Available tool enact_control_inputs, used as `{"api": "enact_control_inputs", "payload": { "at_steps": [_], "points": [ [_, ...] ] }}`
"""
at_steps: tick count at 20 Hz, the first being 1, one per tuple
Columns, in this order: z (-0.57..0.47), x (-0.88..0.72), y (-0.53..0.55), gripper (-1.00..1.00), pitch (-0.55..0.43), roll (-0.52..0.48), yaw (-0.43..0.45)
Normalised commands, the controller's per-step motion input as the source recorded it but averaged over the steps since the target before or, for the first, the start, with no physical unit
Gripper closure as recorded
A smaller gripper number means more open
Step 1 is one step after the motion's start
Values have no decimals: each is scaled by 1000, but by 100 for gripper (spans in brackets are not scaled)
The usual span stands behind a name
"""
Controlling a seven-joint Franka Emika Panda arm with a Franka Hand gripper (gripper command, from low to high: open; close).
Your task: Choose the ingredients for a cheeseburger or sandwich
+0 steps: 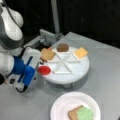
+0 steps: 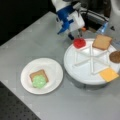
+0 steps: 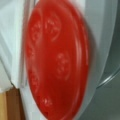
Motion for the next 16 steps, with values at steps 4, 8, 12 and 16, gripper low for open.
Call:
{"api": "enact_control_inputs", "payload": {
  "at_steps": [4,8,12,16],
  "points": [
    [255,128,162,-100,113,-11,1],
    [196,117,184,-100,97,-28,15],
    [108,103,158,-100,67,-40,21],
    [59,96,102,-100,46,-53,17]
  ]
}}
